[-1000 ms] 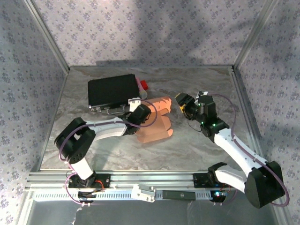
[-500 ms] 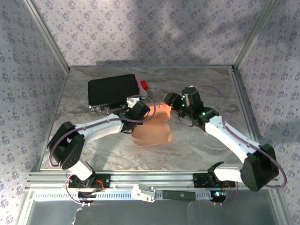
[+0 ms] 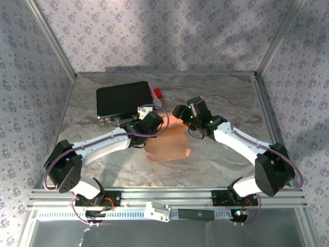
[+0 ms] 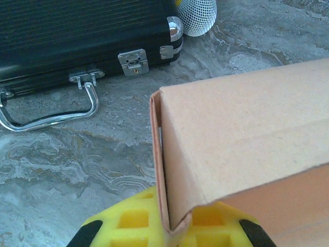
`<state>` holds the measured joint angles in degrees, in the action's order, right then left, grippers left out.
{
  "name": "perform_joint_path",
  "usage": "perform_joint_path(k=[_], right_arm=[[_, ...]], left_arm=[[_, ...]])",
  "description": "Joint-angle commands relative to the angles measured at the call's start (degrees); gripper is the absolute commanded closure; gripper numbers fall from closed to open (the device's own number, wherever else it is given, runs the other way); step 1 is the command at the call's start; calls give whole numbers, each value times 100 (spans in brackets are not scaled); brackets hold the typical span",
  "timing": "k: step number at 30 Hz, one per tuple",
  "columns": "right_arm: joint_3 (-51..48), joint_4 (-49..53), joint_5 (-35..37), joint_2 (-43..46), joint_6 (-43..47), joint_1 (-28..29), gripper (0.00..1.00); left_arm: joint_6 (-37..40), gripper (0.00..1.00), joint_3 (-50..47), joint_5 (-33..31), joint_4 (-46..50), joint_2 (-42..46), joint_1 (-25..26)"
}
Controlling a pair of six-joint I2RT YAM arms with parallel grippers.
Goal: Fold the paper box
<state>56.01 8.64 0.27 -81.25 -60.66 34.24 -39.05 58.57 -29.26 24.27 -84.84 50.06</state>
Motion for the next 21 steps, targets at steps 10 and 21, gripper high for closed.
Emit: perform_joint_path(k=[10, 21], right_arm=[[461, 135, -141, -332, 598, -64, 28], [253, 432, 136, 155, 792, -248, 26]], left_arm=[[89, 100, 23, -211, 107, 127, 170], [173, 100, 31, -256, 138, 159, 197]])
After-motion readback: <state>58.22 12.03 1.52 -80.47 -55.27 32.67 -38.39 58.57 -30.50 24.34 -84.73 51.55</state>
